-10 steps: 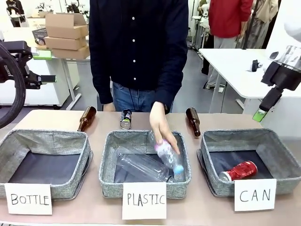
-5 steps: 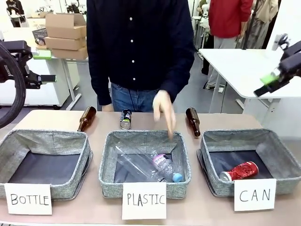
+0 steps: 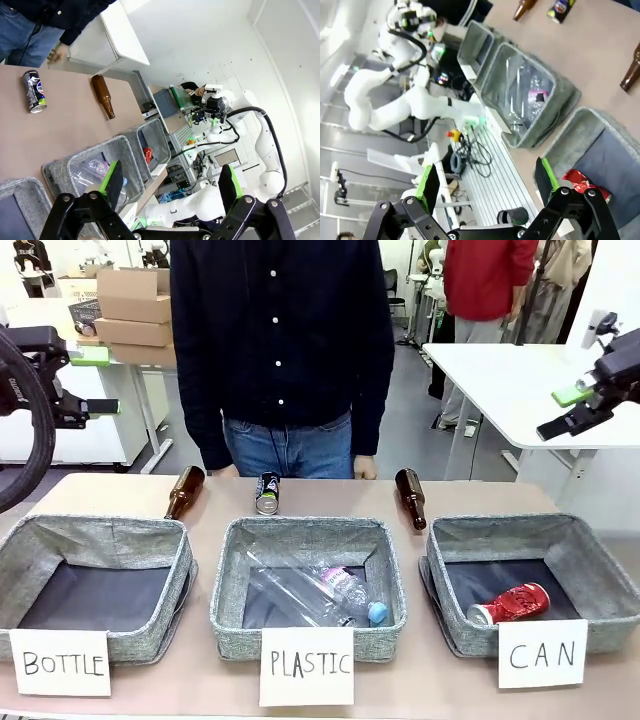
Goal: Sort the can waste into the basket.
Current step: Pick up the can waste from the table and place it in the right Fabric basket.
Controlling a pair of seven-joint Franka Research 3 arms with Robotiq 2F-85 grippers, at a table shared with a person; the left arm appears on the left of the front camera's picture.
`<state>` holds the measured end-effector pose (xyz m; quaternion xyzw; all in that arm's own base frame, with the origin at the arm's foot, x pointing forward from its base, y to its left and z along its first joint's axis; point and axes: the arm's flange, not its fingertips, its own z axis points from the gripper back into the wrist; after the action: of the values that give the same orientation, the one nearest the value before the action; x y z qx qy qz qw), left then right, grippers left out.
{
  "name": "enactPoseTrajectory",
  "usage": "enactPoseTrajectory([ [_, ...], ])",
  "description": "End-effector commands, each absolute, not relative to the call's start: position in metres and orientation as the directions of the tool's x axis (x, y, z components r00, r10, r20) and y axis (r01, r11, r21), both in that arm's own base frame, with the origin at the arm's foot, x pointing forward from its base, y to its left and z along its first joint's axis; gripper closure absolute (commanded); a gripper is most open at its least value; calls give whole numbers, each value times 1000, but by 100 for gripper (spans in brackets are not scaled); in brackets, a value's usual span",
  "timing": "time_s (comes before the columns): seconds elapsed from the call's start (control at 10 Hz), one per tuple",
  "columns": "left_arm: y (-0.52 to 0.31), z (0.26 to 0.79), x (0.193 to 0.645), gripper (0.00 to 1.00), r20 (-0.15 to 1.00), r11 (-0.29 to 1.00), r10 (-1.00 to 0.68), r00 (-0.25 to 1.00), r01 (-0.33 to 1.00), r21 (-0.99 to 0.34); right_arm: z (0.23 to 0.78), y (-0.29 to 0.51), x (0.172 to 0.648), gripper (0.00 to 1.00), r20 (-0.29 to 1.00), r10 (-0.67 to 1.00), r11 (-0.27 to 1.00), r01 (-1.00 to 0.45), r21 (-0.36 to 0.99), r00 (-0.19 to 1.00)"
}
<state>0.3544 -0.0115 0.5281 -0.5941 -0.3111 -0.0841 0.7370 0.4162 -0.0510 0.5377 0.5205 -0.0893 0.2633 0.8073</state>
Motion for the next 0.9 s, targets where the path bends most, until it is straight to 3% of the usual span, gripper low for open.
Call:
enactPoseTrajectory([
  [0.0,-14,528,356,0,575,265,253,778,516,-815,540,-57,413,0,436,351,326,-545,772,828],
  [0.8,-12,528,354,0,559,280,245,792,494,-823,540,-57,413,0,436,351,326,-545,772,828],
])
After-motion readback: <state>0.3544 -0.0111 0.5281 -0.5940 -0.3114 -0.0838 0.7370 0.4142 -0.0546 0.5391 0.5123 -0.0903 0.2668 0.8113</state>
